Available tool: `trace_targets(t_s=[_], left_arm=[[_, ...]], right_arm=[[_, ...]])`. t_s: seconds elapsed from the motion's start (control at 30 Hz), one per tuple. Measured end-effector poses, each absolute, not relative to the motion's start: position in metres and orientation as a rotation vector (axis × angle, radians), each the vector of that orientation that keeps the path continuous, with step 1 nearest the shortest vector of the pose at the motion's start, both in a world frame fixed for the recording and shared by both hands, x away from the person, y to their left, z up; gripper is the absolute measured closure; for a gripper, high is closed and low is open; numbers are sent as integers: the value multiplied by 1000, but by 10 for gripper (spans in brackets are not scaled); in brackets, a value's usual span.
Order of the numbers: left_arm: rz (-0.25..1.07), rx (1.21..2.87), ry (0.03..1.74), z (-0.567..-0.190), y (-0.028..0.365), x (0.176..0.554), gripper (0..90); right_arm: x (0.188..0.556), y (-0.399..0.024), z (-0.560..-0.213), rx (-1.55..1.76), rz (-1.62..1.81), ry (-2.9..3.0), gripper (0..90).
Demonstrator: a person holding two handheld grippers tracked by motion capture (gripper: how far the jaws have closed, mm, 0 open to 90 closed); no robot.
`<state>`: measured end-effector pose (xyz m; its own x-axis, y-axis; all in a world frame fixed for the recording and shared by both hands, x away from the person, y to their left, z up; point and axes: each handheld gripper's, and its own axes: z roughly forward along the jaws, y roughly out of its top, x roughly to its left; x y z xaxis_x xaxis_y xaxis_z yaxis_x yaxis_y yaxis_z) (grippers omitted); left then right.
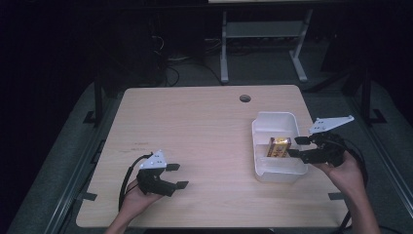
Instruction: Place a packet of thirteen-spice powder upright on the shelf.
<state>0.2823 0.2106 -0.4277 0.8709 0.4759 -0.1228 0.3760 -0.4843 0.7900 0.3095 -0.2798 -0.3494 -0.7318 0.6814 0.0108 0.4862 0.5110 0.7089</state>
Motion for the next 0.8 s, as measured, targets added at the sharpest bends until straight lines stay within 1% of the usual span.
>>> trace_targets(t_s=[0.5,0.8], left_arm=[[152,2146,617,-428,213,283,274],[155,2143,628,-428,215,284,274]], right_arm=[[293,-269,-356,961,1113,2497,409],[281,-254,-356,919,1127,2505,396]])
